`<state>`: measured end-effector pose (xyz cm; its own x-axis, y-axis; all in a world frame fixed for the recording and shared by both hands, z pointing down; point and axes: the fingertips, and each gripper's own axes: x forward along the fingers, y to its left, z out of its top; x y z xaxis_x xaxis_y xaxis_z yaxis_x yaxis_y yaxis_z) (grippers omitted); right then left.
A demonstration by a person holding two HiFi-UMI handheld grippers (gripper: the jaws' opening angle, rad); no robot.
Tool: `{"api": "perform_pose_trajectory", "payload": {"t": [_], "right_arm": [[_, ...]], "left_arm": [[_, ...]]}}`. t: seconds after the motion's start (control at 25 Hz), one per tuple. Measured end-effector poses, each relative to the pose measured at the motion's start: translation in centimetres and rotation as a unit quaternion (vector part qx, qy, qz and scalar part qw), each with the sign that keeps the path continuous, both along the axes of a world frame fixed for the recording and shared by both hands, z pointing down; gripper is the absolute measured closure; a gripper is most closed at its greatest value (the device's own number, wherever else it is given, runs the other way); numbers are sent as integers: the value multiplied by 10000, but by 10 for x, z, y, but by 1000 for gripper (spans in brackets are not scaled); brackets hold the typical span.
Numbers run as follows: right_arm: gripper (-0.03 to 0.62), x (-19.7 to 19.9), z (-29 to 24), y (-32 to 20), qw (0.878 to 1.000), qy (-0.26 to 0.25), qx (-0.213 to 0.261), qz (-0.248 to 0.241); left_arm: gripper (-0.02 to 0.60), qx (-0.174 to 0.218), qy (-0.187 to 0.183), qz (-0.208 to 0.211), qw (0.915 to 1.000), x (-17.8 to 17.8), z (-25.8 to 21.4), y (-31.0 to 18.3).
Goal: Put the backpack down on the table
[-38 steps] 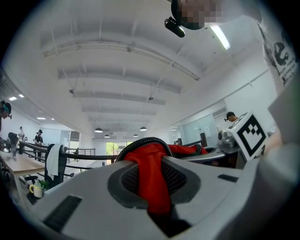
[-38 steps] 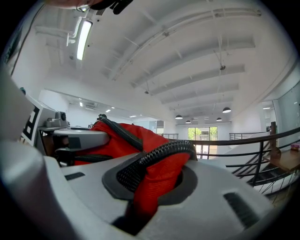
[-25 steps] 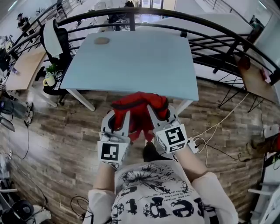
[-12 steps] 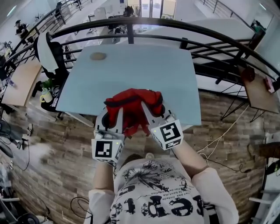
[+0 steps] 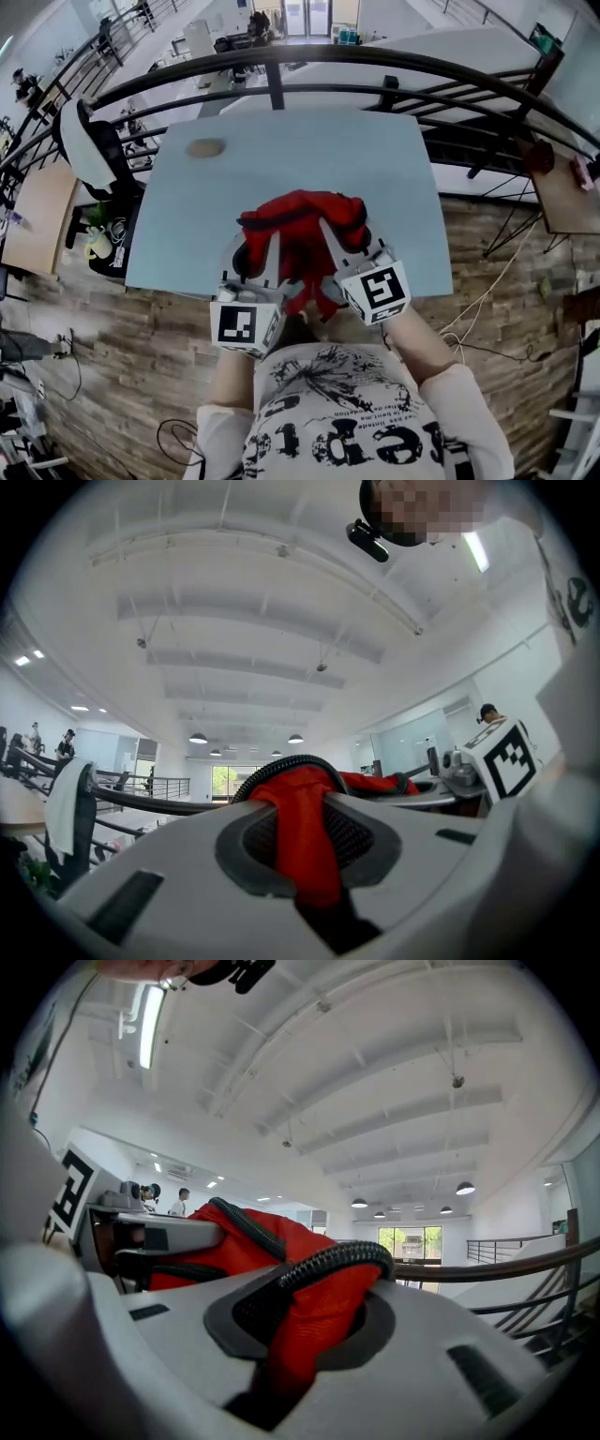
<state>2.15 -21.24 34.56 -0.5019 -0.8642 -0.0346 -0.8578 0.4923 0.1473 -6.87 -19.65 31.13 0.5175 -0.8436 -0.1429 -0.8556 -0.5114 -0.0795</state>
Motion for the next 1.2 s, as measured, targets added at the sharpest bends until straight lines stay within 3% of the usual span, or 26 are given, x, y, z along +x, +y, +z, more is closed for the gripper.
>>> {"api": "perform_pose_trajectory", "payload": {"t": [0.24,0.56,0.72,1.2], "right_arm": [[528,-28,-13,-90,9994,10,-44,351],[528,-17,-7,-207,9972,-25,-159,727],[528,-14,-6,-256,9953,-57,-262,931],[526,-8,-5,-352,9935,187,-124,1113]], "left_arm": [[529,-73,24,392,9992,-30,-12,-97],[529,-21,-165,716,9973,-21,-6,-217],[529,21,-73,823,9966,-18,-1,-269],[529,189,-72,1105,9937,-13,8,-368]]}}
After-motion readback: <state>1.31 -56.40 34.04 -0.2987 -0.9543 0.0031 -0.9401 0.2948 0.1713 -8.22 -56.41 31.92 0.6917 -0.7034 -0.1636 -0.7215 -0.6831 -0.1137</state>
